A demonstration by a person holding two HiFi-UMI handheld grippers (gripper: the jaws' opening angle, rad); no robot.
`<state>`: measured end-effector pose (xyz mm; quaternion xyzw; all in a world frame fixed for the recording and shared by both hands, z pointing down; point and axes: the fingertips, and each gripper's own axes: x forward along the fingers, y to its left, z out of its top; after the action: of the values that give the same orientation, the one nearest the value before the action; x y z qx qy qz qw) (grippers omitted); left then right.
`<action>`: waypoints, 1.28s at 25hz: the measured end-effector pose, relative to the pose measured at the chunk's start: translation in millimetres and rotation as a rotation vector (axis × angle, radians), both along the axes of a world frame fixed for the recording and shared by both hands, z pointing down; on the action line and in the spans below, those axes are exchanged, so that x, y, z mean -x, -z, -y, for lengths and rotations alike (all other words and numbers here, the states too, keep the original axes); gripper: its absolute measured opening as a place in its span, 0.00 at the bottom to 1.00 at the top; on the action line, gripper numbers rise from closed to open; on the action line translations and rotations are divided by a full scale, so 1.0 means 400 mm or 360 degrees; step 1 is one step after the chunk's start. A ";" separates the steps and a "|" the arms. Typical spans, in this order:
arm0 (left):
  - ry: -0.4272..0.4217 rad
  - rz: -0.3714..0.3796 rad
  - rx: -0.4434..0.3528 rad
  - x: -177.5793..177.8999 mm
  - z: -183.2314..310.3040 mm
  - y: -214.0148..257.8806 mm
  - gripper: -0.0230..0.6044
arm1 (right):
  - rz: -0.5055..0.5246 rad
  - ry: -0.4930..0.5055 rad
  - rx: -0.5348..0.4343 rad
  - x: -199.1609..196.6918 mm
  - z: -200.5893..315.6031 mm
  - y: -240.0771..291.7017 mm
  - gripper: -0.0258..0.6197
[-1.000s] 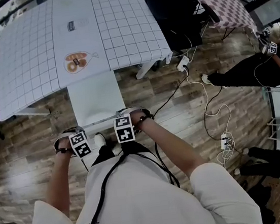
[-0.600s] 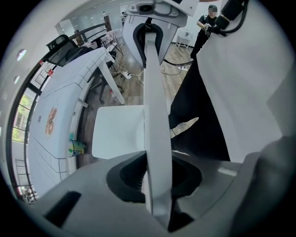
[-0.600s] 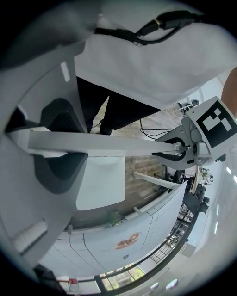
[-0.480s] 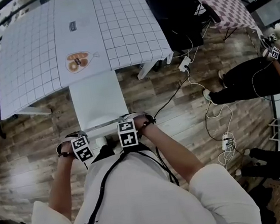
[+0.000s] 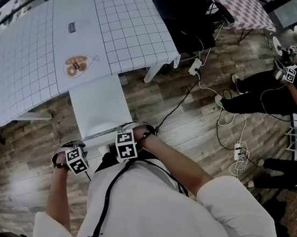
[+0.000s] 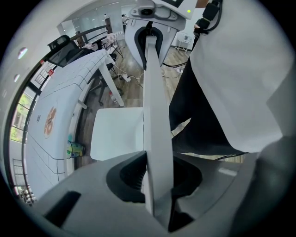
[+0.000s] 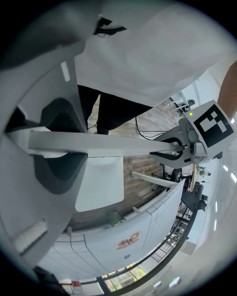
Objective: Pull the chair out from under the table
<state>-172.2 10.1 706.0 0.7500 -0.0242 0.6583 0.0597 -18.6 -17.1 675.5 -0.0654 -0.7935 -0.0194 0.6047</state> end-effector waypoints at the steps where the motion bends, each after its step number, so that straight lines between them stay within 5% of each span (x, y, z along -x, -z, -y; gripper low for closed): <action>1: 0.0002 -0.0002 0.0001 0.000 0.000 0.000 0.18 | 0.0011 -0.0007 0.0004 -0.001 0.000 0.001 0.18; 32: -0.0026 0.0001 -0.0045 0.008 -0.014 -0.021 0.18 | 0.0034 -0.0040 -0.0176 0.005 -0.015 -0.022 0.18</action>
<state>-175.2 15.6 714.4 0.7507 -0.0275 0.6586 0.0438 -20.7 -11.0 684.2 -0.0216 -0.7984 -0.0564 0.5990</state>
